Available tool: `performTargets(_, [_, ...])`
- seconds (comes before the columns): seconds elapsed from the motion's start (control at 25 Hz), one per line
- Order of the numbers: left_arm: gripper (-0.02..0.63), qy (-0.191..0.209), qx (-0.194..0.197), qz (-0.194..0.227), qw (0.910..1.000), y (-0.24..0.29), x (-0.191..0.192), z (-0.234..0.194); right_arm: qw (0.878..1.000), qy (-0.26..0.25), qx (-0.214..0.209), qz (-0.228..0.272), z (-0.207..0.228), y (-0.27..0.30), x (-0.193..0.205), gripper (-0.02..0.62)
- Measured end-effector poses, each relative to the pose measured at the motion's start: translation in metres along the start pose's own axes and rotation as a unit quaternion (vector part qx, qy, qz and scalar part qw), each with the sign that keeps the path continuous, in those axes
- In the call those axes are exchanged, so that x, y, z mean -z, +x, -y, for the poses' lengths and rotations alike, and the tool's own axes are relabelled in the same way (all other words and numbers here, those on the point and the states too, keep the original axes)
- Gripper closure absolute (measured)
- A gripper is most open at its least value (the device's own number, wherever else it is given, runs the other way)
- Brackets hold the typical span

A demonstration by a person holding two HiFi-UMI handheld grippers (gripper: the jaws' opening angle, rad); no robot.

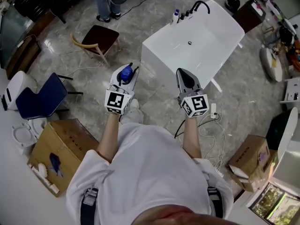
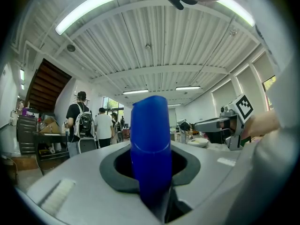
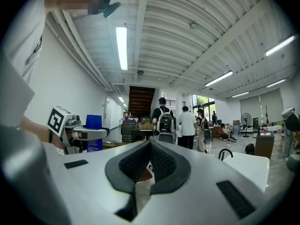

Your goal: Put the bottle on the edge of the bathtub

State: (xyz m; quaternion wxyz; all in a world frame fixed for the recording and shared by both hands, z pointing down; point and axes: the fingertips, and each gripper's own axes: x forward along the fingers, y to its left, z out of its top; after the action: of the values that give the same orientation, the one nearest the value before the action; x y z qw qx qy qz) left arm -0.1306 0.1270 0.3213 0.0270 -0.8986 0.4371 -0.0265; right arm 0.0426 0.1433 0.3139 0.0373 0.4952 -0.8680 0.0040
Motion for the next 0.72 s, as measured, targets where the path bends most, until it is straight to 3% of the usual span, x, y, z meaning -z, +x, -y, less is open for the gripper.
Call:
performTargets(0.4, [0.5, -0.001, 0.053, 0.0, 0.9986, 0.111, 0.012, -0.092, 0.999, 0.019, 0.035, -0.022, 0.047, 0.107, 0.003, 0.595])
performTargets(0.72, [0.5, -0.01, 0.081, -0.011, 0.9966, 0.198, 0.032, -0.136, 0.998, 0.03, 0.047, -0.026, 0.092, 0.173, 0.011, 0.595])
